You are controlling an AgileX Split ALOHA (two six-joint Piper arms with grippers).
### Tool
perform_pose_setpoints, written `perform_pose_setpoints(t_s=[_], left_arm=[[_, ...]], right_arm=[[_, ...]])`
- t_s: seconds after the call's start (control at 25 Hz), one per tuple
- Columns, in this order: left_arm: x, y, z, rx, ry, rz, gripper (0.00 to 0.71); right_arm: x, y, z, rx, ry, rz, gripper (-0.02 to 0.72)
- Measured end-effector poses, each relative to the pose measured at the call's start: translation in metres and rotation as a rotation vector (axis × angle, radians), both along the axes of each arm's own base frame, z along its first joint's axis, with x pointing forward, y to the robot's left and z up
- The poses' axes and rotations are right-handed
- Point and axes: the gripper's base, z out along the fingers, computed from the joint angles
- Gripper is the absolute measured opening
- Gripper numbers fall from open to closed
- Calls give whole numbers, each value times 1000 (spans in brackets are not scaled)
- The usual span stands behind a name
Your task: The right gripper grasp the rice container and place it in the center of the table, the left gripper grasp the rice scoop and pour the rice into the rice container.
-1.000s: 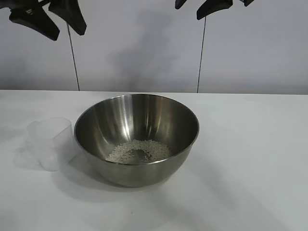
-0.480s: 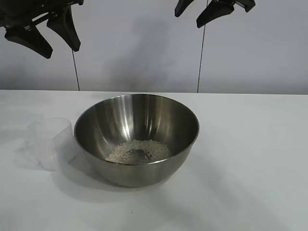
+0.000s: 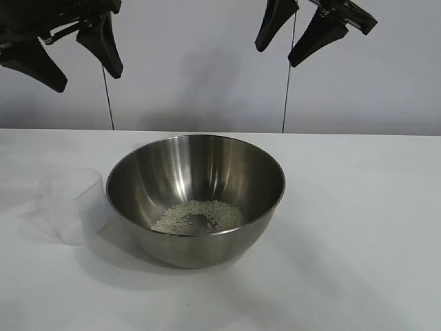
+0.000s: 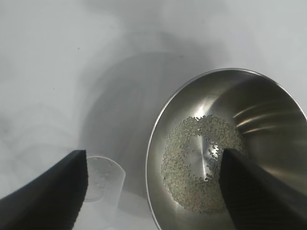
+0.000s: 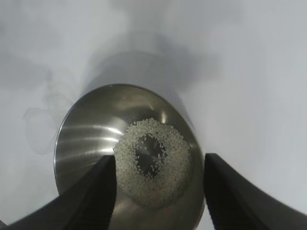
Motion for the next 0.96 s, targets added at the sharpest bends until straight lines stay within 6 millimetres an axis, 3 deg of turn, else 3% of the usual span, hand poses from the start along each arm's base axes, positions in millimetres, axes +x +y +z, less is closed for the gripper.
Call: perform_pose_setpoints(t_s=[0.68,0.96], left_arm=[[3,0,2,-8,-31,8,552],[3,0,2,-9,-34,8,552]], right_arm=[[-5,-1,-11,-14,68,13,379],[1,0,-10,-1,10,-14,379]])
